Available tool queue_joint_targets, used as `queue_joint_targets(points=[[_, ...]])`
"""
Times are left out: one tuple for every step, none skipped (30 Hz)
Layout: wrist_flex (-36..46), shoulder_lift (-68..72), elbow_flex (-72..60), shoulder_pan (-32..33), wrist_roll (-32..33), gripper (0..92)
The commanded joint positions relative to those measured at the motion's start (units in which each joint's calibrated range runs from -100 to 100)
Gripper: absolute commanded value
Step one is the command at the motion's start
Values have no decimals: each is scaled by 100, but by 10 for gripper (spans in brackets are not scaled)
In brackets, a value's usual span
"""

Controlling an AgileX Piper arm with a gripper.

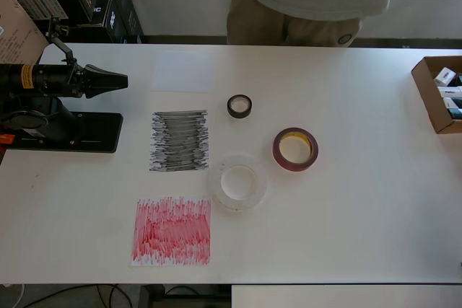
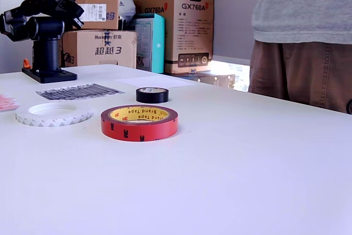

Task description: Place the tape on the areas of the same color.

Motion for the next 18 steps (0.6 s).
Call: queue_joint_targets(points=[[69,-38,-47,-14,34,1],[69,-38,-47,-14,34,1],[69,-38,-47,-14,34,1],[69,-38,-47,-14,34,1],[69,-38,-47,-14,34,1],[69,-38,-47,-14,34,1],[69,-38,-47,-14,34,1],[69,-38,-47,-14,34,1],[69,-38,-47,-14,34,1],[69,-38,-47,-14,34,1],[69,-38,-47,-14,34,1],[69,-38,-47,-14,34,1],[69,-38,-47,-14,34,1],[69,-38,-47,-14,34,1],[69,-38,-47,-14,34,1],[69,-38,-47,-14,34,1],[69,-38,-47,-14,34,1],[112,-38,-47,2,34,1]])
